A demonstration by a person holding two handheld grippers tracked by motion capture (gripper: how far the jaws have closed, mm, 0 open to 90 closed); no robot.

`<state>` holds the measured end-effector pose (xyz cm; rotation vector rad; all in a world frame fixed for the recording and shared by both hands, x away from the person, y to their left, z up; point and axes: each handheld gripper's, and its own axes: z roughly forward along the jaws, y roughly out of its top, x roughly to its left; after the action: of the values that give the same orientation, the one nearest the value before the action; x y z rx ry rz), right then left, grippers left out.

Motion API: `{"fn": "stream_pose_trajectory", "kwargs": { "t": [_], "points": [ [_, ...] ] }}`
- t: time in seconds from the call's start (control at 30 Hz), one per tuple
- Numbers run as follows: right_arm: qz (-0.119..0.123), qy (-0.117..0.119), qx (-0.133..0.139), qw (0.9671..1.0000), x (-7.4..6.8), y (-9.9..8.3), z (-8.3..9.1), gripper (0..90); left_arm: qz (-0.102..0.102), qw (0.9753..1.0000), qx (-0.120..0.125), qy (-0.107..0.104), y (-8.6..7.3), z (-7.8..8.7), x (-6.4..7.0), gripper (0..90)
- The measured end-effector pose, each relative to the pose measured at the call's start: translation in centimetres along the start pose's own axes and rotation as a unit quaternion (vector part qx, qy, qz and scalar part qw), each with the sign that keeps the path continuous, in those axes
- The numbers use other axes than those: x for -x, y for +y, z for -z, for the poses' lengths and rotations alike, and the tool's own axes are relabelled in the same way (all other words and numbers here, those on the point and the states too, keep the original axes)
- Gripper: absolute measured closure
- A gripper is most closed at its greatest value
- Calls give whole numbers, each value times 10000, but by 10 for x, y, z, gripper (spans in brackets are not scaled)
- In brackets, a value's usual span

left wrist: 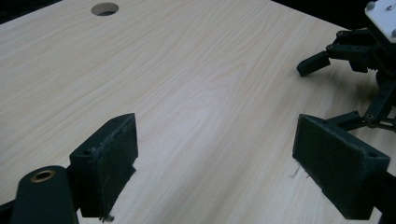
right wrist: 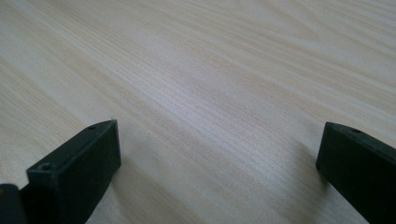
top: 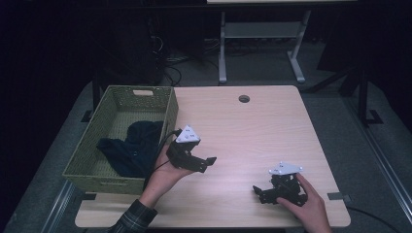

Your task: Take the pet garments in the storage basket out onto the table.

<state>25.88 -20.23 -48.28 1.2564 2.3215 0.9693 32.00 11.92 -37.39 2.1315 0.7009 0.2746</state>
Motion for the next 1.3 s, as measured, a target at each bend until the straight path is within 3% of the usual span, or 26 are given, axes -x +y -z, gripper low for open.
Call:
{"fn": "stream_pose_trajectory", "kwargs": {
  "t": [0.5,1.3],
  "points": [
    [4,-2,-10,10000,0,0,0,0,52,9995,246,212,16,19,-23,136],
    [5,-3,-9,10000,0,0,0,0,251,9980,350,465,-2,42,-54,137]
  ]
}}
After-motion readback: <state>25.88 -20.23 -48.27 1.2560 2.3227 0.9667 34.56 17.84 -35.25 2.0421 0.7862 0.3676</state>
